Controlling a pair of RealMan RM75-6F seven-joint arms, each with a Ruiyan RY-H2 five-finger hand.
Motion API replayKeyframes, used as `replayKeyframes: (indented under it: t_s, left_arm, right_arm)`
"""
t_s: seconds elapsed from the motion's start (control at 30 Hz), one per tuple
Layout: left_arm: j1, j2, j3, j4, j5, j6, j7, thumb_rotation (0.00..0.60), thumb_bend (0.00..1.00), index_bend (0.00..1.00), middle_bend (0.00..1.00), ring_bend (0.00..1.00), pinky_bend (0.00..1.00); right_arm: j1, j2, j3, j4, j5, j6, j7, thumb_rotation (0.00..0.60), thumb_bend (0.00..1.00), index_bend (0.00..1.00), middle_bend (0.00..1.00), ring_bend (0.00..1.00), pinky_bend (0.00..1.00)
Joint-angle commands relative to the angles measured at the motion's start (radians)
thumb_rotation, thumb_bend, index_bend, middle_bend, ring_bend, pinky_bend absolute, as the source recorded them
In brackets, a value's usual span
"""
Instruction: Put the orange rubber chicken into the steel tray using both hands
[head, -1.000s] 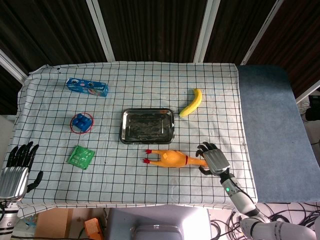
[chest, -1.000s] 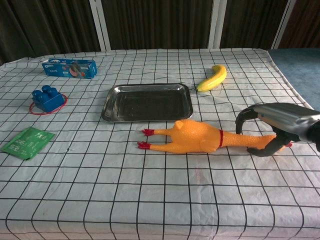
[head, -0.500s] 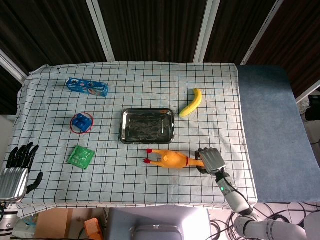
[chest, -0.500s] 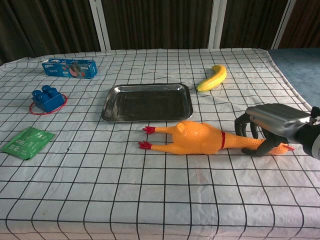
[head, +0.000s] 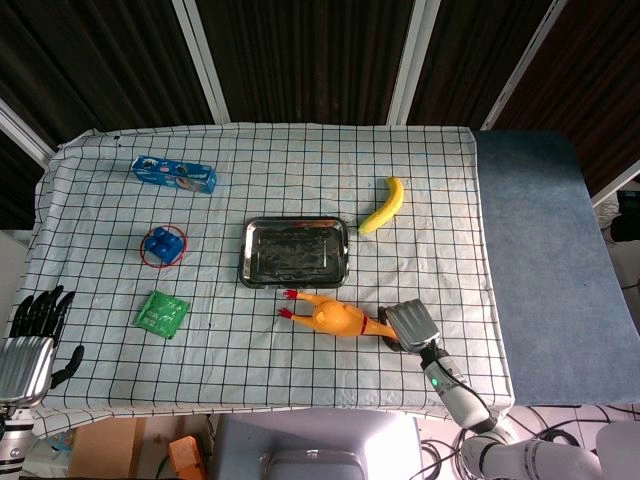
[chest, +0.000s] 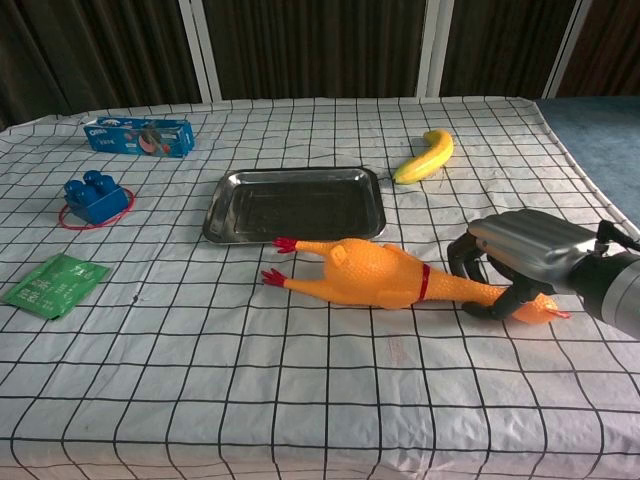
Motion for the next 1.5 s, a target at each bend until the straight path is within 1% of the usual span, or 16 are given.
replayKeyframes:
  t_s: [0.03,0.13,0.23,0.33,0.43,0.53,0.7,0.83,1.0,1.1,1.2,1.3,1.5]
  left_arm:
    - [0.003,0.001,0.001,0.003,0.009,0.009,-0.006,0.6,0.35,0.0,0.0,0.0,0.0]
    - [0.004,-0.001,0.004,0.009,0.023,0.017,-0.015,0.6,0.35,0.0,0.0,0.0,0.0]
    - [-0.002,-0.004,0.007,0.022,0.047,0.022,-0.034,0.6,0.36,0.0,0.0,0.0,0.0]
    - [-0.023,-0.013,0.014,0.052,0.103,0.032,-0.104,0.6,0.36,0.0,0.0,0.0,0.0]
    - [-0.052,-0.022,0.022,0.079,0.171,0.043,-0.172,0.6,0.36,0.0,0.0,0.0,0.0]
    - [-0.093,-0.025,0.036,0.088,0.249,0.051,-0.252,0.6,0.34,0.0,0.0,0.0,0.0]
    - [-0.155,-0.036,0.045,0.079,0.312,0.029,-0.33,0.6,0.31,0.0,0.0,0.0,0.0]
    - [-0.208,-0.033,0.042,0.034,0.294,-0.055,-0.349,0.6,0.3,0.0,0.0,0.0,0.0]
    - [-0.264,-0.003,0.044,-0.032,0.259,-0.156,-0.407,0.6,0.28,0.0,0.0,0.0,0.0]
    - [-0.283,-0.002,0.041,-0.052,0.246,-0.185,-0.399,0.6,0.28,0.0,0.0,0.0,0.0]
    - [-0.299,-0.011,0.036,-0.064,0.241,-0.197,-0.396,0.6,0.28,0.0,0.0,0.0,0.0]
    - [-0.316,-0.029,0.027,-0.062,0.228,-0.209,-0.415,0.6,0.28,0.0,0.0,0.0,0.0]
    - [-0.354,-0.059,0.018,-0.046,0.195,-0.255,-0.47,0.6,0.28,0.0,0.0,0.0,0.02]
  right_arm:
    - [-0.003,0.015,-0.019,0.002,-0.097,0.045,0.09,0.6,0.58,0.9,0.73,0.83,0.91]
    - [-0.004,0.045,-0.029,-0.016,-0.17,0.082,0.151,0.6,0.59,0.9,0.73,0.84,0.91]
    - [-0.002,0.076,-0.033,-0.043,-0.218,0.109,0.185,0.6,0.6,0.9,0.73,0.84,0.91]
    - [0.005,0.114,-0.029,-0.086,-0.249,0.119,0.204,0.6,0.6,0.9,0.73,0.84,0.91]
    - [0.018,0.136,-0.016,-0.122,-0.255,0.115,0.187,0.6,0.6,0.9,0.73,0.84,0.91]
    - [0.034,0.147,0.007,-0.17,-0.248,0.107,0.161,0.6,0.6,0.91,0.73,0.84,0.91]
    - [0.075,0.153,0.054,-0.261,-0.211,0.065,0.1,0.6,0.6,0.91,0.73,0.84,0.91]
    - [0.123,0.141,0.111,-0.33,-0.136,0.022,-0.003,0.6,0.6,0.91,0.73,0.84,0.91]
    - [0.165,0.121,0.16,-0.389,-0.048,0.007,-0.104,0.6,0.6,0.91,0.73,0.84,0.91]
    - [0.185,0.105,0.176,-0.409,-0.004,0.011,-0.16,0.6,0.6,0.91,0.73,0.84,0.91]
    - [0.204,0.087,0.189,-0.415,0.046,0.012,-0.189,0.6,0.6,0.91,0.73,0.84,0.91]
    - [0.221,0.067,0.198,-0.412,0.082,0.015,-0.205,0.6,0.6,0.91,0.73,0.84,0.91]
    - [0.249,0.035,0.208,-0.407,0.114,0.029,-0.211,0.6,0.6,0.91,0.73,0.85,0.91]
